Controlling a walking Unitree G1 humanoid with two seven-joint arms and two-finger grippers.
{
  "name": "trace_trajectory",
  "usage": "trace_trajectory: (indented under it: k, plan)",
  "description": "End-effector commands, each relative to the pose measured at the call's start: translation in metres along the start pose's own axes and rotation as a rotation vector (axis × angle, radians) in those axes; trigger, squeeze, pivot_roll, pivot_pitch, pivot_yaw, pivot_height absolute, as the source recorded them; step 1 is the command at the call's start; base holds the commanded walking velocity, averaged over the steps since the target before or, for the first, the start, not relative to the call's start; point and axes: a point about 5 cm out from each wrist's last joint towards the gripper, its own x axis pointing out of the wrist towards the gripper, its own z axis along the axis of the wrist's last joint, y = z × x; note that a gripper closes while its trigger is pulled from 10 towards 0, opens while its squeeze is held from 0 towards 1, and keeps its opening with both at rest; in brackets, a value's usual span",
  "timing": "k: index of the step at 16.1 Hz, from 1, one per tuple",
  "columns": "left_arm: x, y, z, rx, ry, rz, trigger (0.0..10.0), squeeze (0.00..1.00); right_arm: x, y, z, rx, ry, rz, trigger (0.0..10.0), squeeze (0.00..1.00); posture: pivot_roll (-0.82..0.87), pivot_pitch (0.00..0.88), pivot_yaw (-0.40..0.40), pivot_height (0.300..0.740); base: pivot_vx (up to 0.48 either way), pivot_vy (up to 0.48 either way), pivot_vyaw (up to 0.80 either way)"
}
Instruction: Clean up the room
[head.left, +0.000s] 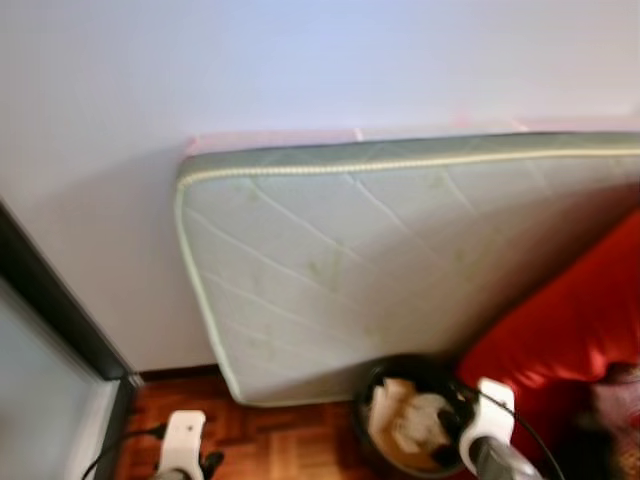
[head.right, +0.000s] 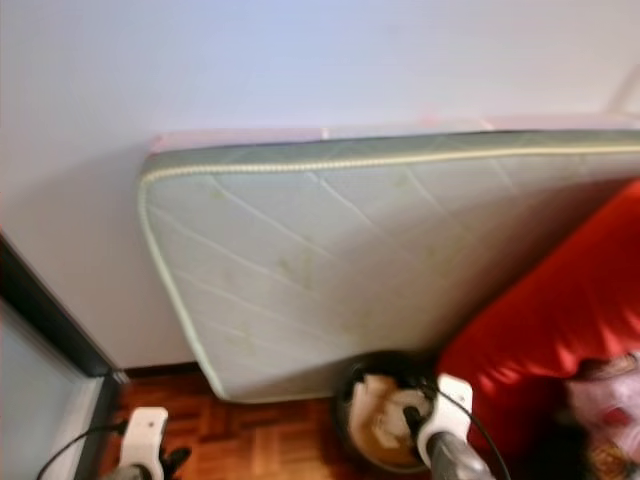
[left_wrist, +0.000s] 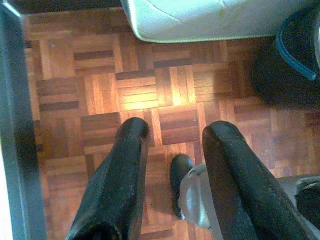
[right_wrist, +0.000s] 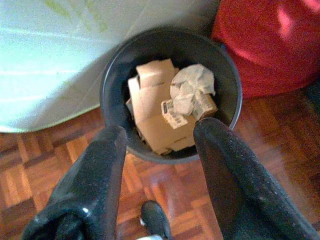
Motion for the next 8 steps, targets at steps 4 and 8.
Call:
trace_trajectory:
  k: [4, 8]
  plan:
    - [-0.0002, -0.0023, -0.005, -0.012, 0.024, -0.003, 10.0, 0.0, -0.001, -0.004, -0.0034, 0.001, 0.014, -0.018, 10.0, 0.0, 0.02, 0.0, -0.031, 0.74, 0.0, 0.0, -0.79]
    - [-0.0001, -0.0022, -0.0047, -0.014, 0.023, -0.004, 10.0, 0.0, -0.0009, -0.0039, -0.0032, -0.001, 0.014, -0.018, 10.0, 0.0, 0.02, 0.0, -0.03, 0.74, 0.0, 0.0, -0.79]
